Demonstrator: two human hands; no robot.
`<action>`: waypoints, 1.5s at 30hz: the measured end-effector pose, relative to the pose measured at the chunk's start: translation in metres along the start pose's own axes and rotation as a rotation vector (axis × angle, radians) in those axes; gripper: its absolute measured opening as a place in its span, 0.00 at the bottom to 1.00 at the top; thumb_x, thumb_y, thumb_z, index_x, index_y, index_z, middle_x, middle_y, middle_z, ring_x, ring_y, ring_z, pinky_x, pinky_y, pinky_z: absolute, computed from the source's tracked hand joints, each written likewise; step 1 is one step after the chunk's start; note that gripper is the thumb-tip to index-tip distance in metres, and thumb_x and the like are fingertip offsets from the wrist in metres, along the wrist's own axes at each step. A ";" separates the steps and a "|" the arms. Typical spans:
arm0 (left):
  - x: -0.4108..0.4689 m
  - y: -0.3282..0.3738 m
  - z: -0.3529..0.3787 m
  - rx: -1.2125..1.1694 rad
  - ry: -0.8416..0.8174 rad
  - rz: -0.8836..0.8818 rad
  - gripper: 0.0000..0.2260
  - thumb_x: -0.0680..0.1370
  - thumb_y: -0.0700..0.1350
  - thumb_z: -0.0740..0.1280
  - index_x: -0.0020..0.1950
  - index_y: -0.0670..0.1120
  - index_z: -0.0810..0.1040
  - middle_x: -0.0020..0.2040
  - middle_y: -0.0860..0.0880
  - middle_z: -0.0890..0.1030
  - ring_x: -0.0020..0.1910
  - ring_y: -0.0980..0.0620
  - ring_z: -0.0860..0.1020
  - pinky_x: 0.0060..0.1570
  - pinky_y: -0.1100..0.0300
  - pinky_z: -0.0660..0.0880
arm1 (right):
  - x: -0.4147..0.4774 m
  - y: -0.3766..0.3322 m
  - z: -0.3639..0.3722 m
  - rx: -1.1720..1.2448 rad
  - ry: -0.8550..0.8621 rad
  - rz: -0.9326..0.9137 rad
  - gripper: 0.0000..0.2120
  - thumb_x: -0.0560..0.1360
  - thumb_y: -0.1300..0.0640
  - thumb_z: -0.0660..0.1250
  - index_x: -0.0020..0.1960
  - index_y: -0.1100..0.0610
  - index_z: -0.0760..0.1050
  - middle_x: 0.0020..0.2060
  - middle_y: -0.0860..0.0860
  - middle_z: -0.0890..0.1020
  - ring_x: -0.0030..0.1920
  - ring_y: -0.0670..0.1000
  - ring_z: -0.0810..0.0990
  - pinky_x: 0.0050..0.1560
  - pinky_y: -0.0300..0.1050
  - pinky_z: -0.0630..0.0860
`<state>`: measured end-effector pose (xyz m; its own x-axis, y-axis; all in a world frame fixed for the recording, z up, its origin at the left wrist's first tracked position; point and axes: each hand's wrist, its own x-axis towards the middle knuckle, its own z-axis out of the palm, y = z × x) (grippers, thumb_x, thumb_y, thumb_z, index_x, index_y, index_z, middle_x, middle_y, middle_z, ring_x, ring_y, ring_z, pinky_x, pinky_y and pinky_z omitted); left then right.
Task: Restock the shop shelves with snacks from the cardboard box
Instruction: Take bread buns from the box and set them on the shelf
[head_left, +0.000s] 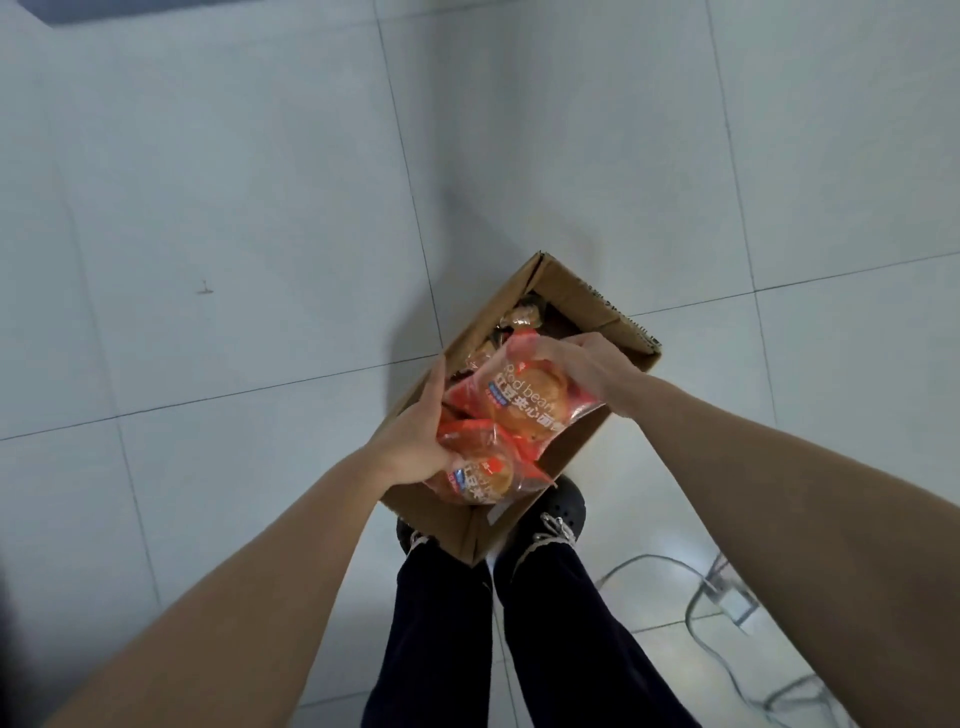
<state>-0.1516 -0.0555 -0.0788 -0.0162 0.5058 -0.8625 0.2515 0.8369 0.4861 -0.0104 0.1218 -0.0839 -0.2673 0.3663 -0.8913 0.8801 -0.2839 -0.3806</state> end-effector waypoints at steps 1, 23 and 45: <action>-0.009 0.002 -0.005 0.009 -0.042 -0.014 0.57 0.66 0.47 0.78 0.72 0.70 0.34 0.71 0.50 0.68 0.66 0.44 0.73 0.62 0.40 0.73 | -0.010 -0.010 -0.001 -0.071 -0.072 -0.017 0.26 0.65 0.34 0.71 0.49 0.55 0.81 0.43 0.52 0.85 0.42 0.54 0.84 0.49 0.46 0.80; -0.208 0.046 -0.106 -0.828 0.123 0.059 0.37 0.69 0.41 0.77 0.73 0.47 0.62 0.62 0.44 0.78 0.58 0.47 0.77 0.57 0.53 0.73 | -0.168 -0.192 0.025 0.313 -0.040 -0.271 0.42 0.59 0.52 0.83 0.67 0.58 0.66 0.57 0.53 0.80 0.55 0.55 0.82 0.56 0.57 0.79; -0.528 -0.018 -0.054 -1.616 1.035 0.309 0.09 0.83 0.44 0.57 0.59 0.48 0.75 0.52 0.43 0.84 0.42 0.43 0.85 0.35 0.48 0.81 | -0.447 -0.341 0.137 0.287 -0.204 -0.698 0.25 0.65 0.51 0.79 0.56 0.53 0.71 0.51 0.53 0.83 0.46 0.53 0.84 0.50 0.48 0.81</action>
<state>-0.1999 -0.3259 0.3757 -0.7785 0.0526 -0.6254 -0.6195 -0.2239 0.7524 -0.2444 -0.0662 0.4101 -0.8131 0.3819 -0.4393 0.3531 -0.2762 -0.8939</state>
